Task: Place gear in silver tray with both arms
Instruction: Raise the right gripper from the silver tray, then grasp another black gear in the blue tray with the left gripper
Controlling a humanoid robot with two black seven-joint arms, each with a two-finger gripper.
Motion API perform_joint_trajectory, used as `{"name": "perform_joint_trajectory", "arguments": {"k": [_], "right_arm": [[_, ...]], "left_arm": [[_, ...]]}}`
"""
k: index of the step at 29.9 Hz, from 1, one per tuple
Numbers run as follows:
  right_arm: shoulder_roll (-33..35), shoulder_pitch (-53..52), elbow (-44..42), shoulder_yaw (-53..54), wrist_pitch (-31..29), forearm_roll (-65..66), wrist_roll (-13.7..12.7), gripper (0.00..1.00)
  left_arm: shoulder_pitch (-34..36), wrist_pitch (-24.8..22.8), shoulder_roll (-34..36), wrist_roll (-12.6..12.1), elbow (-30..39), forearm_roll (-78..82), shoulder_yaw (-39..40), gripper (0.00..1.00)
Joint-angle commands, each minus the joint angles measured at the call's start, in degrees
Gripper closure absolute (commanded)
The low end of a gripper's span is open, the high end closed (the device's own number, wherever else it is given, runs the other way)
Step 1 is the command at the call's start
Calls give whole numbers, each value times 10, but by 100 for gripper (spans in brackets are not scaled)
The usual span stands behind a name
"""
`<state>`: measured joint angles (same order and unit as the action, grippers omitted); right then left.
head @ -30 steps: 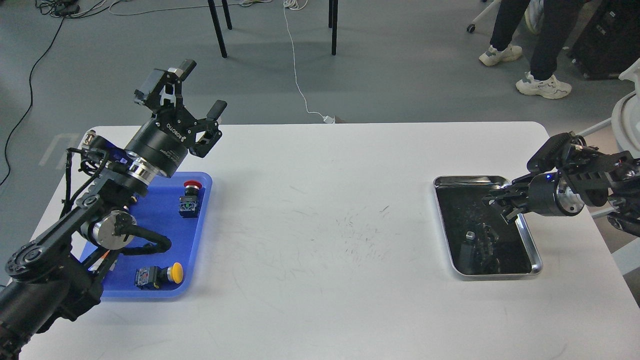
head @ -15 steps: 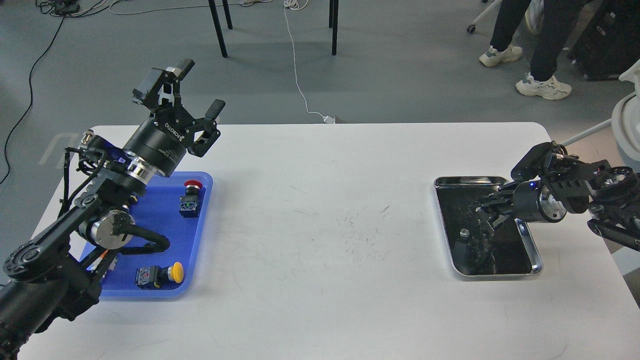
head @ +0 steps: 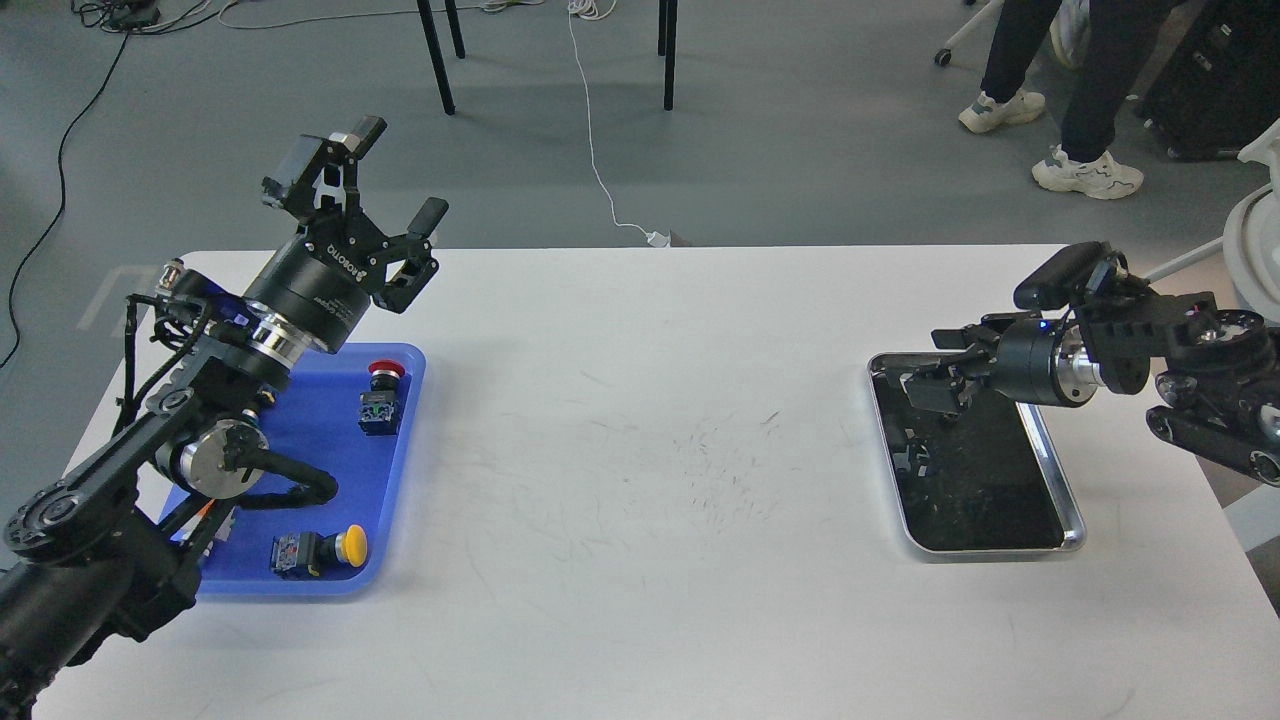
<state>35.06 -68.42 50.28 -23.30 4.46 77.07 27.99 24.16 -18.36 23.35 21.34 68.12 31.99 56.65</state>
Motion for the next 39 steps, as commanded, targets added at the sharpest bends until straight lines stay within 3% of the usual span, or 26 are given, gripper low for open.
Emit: {"name": "perform_joint_trajectory", "arguments": {"k": [1, 4, 10, 15, 18, 23, 27, 33, 39], "right_arm": [[2, 31, 12, 88, 0, -133, 0, 3], [-9, 74, 13, 164, -2, -278, 0, 3], [-67, 178, 19, 326, -6, -527, 0, 3], [-74, 253, 67, 438, -71, -675, 0, 3], [-70, 281, 84, 465, -112, -701, 0, 3], [-73, 286, 84, 466, -116, -701, 0, 3], [-74, 285, 84, 463, -118, -700, 0, 3], [-73, 284, 85, 458, -118, -698, 0, 3], [-68, 284, 85, 458, -118, -698, 0, 3]], "left_arm": [[1, 2, 8, 5, 0, 1, 1, 2], [1, 2, 28, 6, 0, 3, -3, 2], [1, 2, 70, 67, 10, 89, -24, 2], [1, 1, 152, 67, 64, 271, -89, 2], [3, 1, 210, 67, 96, 395, -127, 2], [15, 1, 321, 67, 114, 683, -183, 2], [21, 1, 371, 67, 114, 849, -214, 7], [32, -16, 389, 67, 109, 929, -262, 31], [34, -19, 378, 67, 100, 930, -284, 37]]}}
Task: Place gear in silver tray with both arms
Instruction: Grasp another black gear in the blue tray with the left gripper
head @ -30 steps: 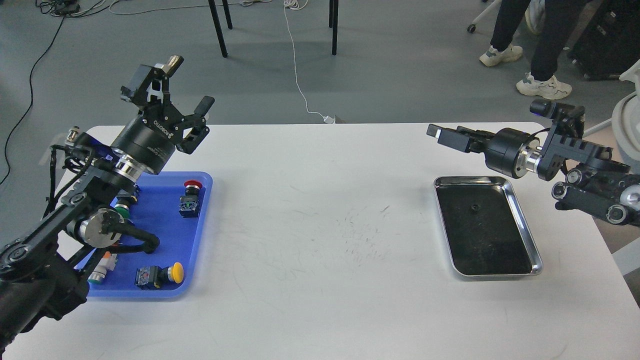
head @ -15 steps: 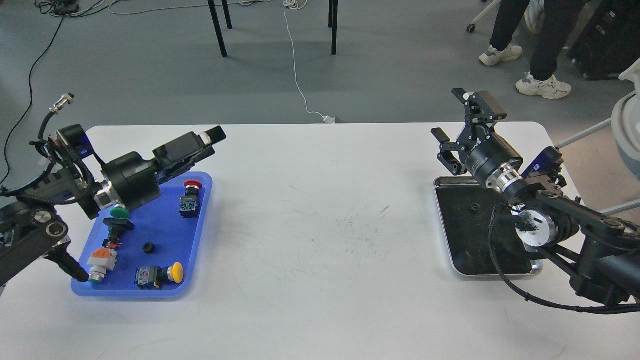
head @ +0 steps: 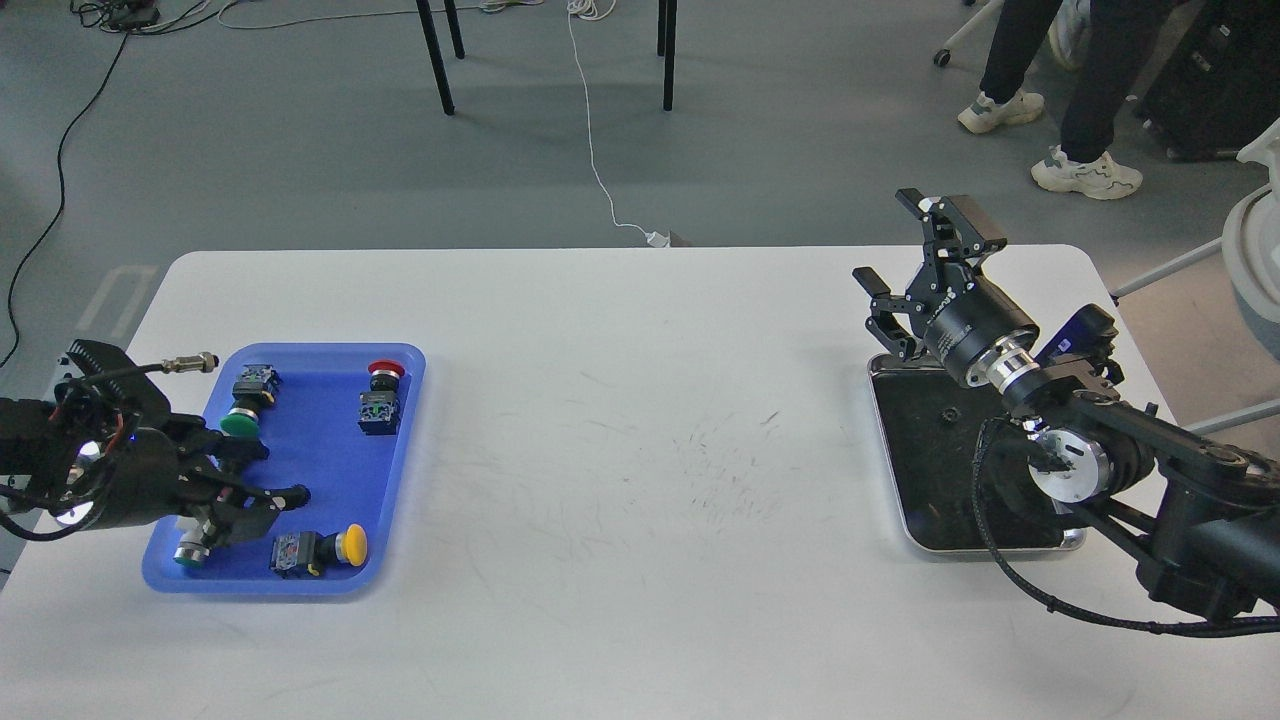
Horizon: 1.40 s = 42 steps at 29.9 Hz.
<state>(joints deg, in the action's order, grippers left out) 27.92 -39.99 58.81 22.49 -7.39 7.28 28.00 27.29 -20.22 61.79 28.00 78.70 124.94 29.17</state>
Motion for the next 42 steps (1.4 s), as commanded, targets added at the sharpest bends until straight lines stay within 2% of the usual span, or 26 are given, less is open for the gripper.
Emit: {"name": "perform_joint_trajectory", "arguments": {"k": [1, 4, 8, 11, 16, 34, 38, 42], "right_arm": [[3, 0, 0, 0, 0, 0, 0, 3], [3, 0, 0, 0, 0, 0, 0, 3], [3, -1, 0, 0, 0, 0, 0, 3], [4, -1, 0, 1, -1, 0, 0, 3], [6, -1, 1, 1, -2, 0, 0, 3], [6, 0, 1, 1, -4, 0, 0, 3], [6, 1, 1, 1, -4, 0, 0, 3], [7, 1, 2, 2, -4, 0, 0, 3]], "left_arm": [[6, -1, -13, 0, -11, 1, -10, 37], [9, -2, -29, 0, -24, 1, -10, 37], [21, -17, -44, 0, -30, 1, -10, 45], [23, -18, -54, 0, -34, 1, -10, 45], [23, -18, -79, 0, -78, 1, -10, 46], [36, -18, -91, 0, -116, 1, -42, 49], [36, -17, -92, 0, -120, 1, -42, 64], [36, -17, -98, 0, -125, 1, -42, 72]]}}
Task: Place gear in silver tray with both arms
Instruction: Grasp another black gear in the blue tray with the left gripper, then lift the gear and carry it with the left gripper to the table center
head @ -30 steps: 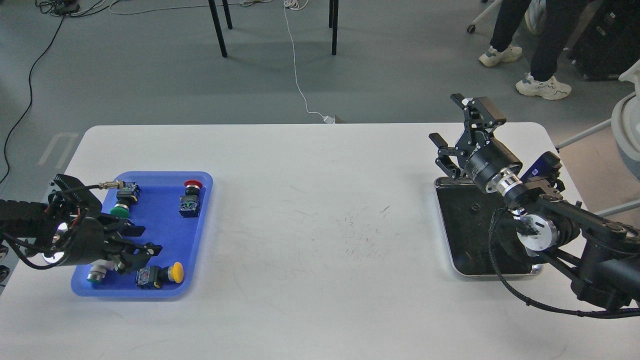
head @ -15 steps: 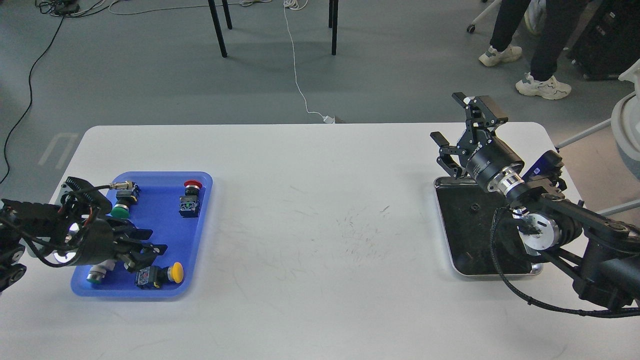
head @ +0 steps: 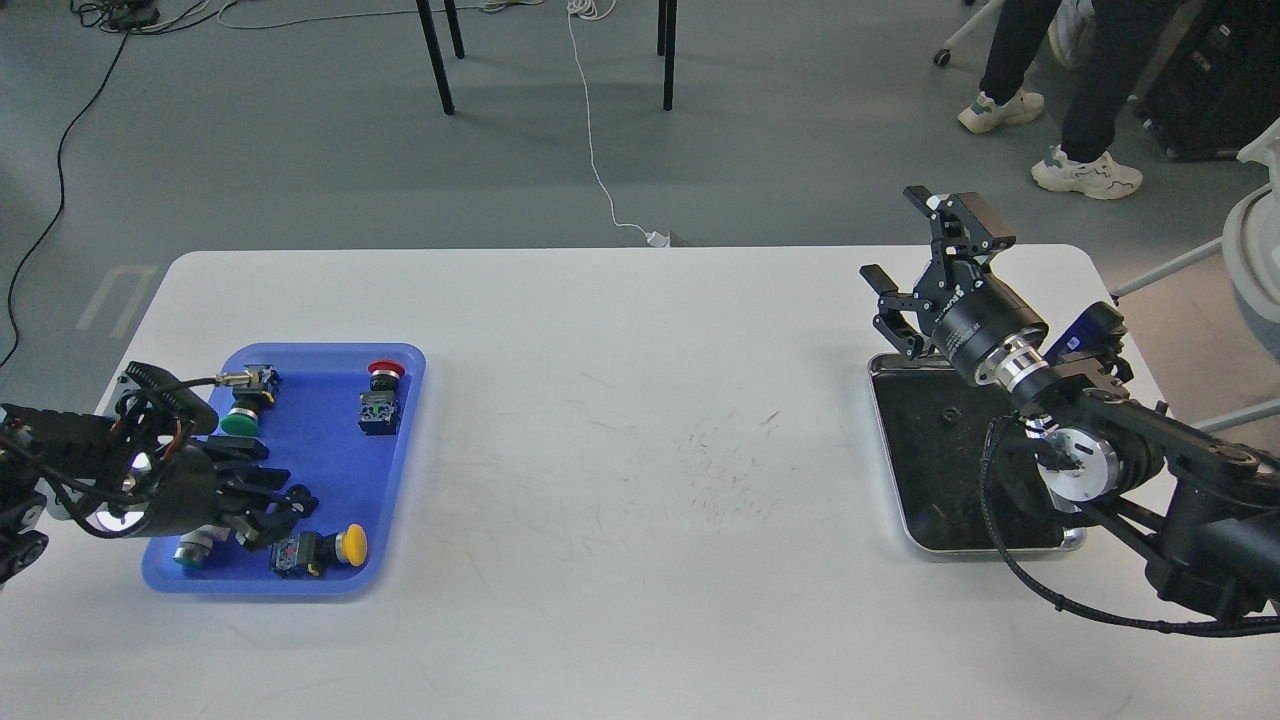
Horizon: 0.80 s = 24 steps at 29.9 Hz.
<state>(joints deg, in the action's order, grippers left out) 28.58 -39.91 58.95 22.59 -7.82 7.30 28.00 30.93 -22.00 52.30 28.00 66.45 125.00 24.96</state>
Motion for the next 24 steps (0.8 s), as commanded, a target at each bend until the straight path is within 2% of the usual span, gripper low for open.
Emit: {"name": "perform_joint_trajectory", "arguments": {"k": [1, 7, 14, 19, 24], "right_arm": [[1, 0, 0, 1, 0, 0, 0, 3], [0, 0, 0, 3, 0, 0, 0, 3], [0, 0, 0, 3, 0, 0, 0, 3], [0, 0, 0, 4, 0, 0, 0, 3], [1, -3, 0, 7, 0, -1, 0, 3]], "left_arm": [[0, 1, -3, 0, -3, 0, 0, 73], [0, 1, -3, 0, -4, 0, 0, 84], [17, 2, -2, 0, 12, 0, 2, 85], [90, -12, 2, 0, 81, 0, 1, 84], [168, -59, -10, 0, 141, 0, 1, 84]]}}
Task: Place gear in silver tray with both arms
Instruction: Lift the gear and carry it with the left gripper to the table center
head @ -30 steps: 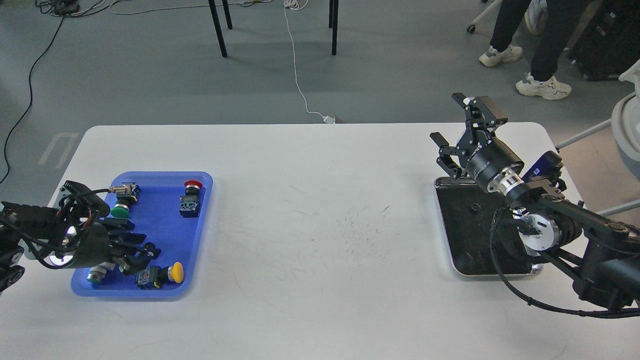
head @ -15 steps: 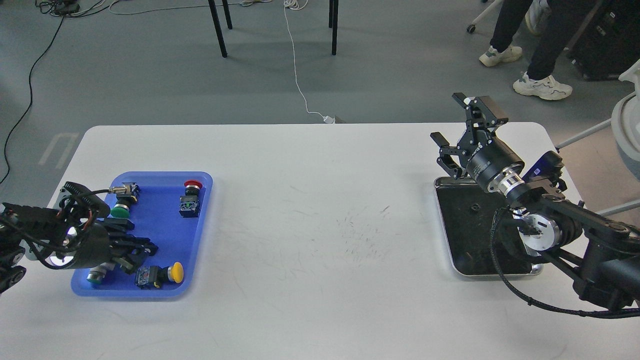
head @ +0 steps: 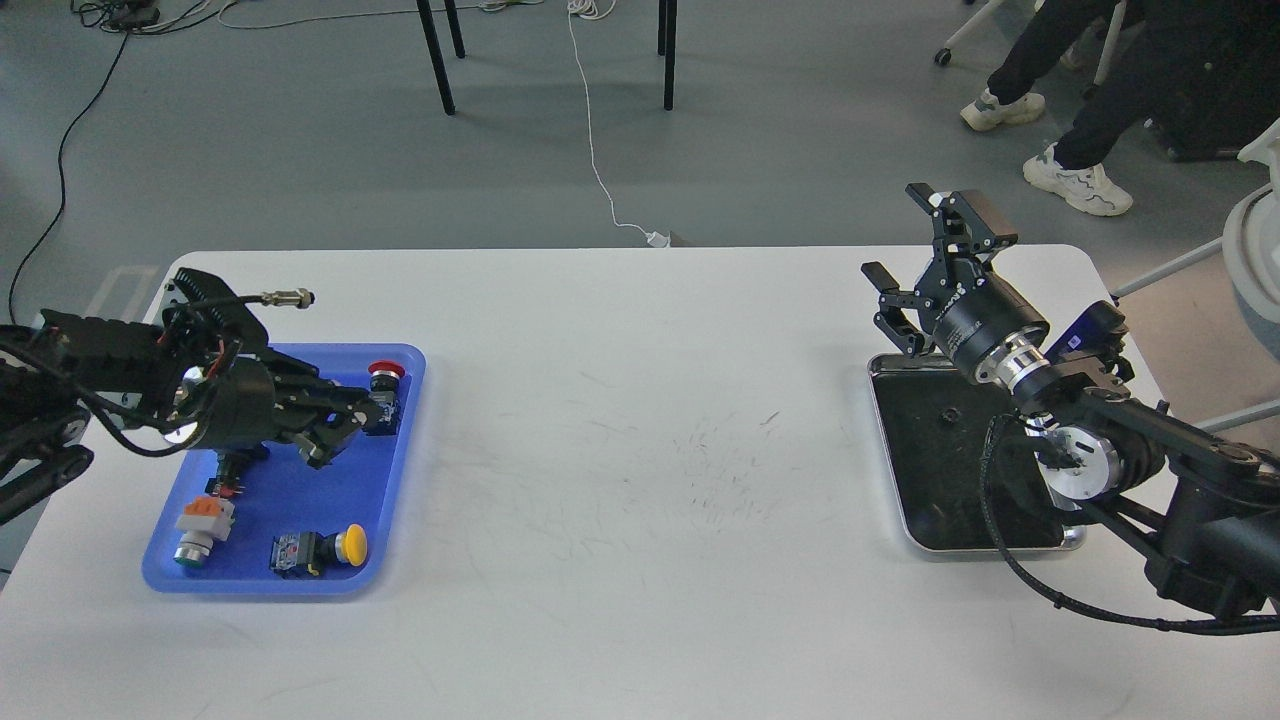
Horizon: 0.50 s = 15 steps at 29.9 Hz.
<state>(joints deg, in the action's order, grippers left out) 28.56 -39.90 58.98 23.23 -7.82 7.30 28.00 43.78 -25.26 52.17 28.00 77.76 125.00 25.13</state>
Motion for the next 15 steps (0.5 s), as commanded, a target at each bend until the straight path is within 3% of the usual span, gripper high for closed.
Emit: {"name": "perform_joint_trajectory", "arguments": {"k": [1, 5, 8, 11, 15], "right_arm": [[1, -5, 0, 2, 0, -1, 0, 3], [1, -21, 0, 26, -1, -2, 0, 3], [0, -56, 0, 32, 0, -2, 0, 3], [-3, -110, 0, 28, 3, -5, 0, 3], [-8, -160, -1, 25, 8, -10, 0, 3]], "left_arm": [[53, -27, -28, 0, 34, 0, -1, 84], [96, -27, -129, 0, 31, 0, -31, 84], [144, -27, -186, 0, 20, 0, -97, 84], [183, -27, -267, 0, -23, 0, -155, 84], [194, -27, -347, 0, -86, 0, -177, 84]]}}
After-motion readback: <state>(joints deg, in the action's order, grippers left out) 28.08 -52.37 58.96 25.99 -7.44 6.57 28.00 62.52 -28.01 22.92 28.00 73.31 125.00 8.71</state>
